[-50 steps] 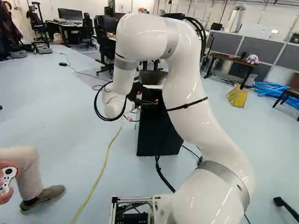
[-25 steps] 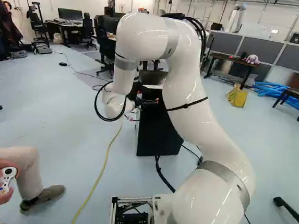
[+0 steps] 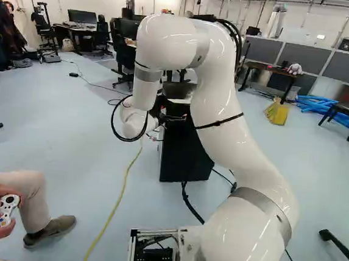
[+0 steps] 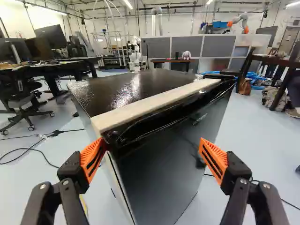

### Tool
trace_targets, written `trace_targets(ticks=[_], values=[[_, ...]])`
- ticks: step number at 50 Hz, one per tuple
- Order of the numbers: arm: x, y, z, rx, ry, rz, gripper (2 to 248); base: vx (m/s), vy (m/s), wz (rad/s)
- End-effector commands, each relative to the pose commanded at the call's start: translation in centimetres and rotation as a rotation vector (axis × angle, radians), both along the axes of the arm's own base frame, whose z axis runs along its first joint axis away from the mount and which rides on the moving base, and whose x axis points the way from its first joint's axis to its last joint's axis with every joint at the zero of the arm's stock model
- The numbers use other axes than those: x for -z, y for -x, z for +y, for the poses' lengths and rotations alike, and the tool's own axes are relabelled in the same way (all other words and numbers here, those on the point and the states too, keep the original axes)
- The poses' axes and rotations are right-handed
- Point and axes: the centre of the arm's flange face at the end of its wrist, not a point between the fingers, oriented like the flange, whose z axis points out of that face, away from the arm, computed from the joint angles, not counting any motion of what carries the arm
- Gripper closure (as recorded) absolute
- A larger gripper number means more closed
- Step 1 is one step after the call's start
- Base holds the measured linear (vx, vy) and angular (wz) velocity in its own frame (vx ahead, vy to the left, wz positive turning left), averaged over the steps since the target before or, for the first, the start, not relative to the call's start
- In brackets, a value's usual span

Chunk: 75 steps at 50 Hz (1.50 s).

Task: Grab a drink from the fridge

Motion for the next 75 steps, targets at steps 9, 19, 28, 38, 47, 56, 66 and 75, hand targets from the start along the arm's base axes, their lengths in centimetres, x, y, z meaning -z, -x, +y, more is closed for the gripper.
trace_targets(ticks=[9, 19, 28, 38, 47, 56, 66, 75], values=[[0.0, 0.4, -0.5, 0.013, 0.002, 0.007, 3, 0.0, 0.0, 0.0], [0.0, 1.0, -1.1, 0.029, 0.005, 0.015, 3, -0.001, -0.002, -0.008], [-0.1, 1.6, -1.8, 0.044, 0.009, 0.025, 3, 0.001, -0.008, -0.009], [-0.1, 2.5, -2.7, 0.062, 0.015, 0.039, 3, 0.0, 0.0, 0.0], [-0.2, 3.4, -3.8, 0.081, 0.022, 0.053, 3, 0.0, 0.0, 0.0], [-0.2, 4.4, -4.8, 0.101, 0.029, 0.068, 3, 0.0, 0.0, 0.0], [-0.2, 5.6, -6.0, 0.123, 0.038, 0.086, 3, 0.0, 0.0, 0.0], [-0.3, 6.7, -7.1, 0.143, 0.046, 0.102, 3, -0.001, 0.005, 0.001]])
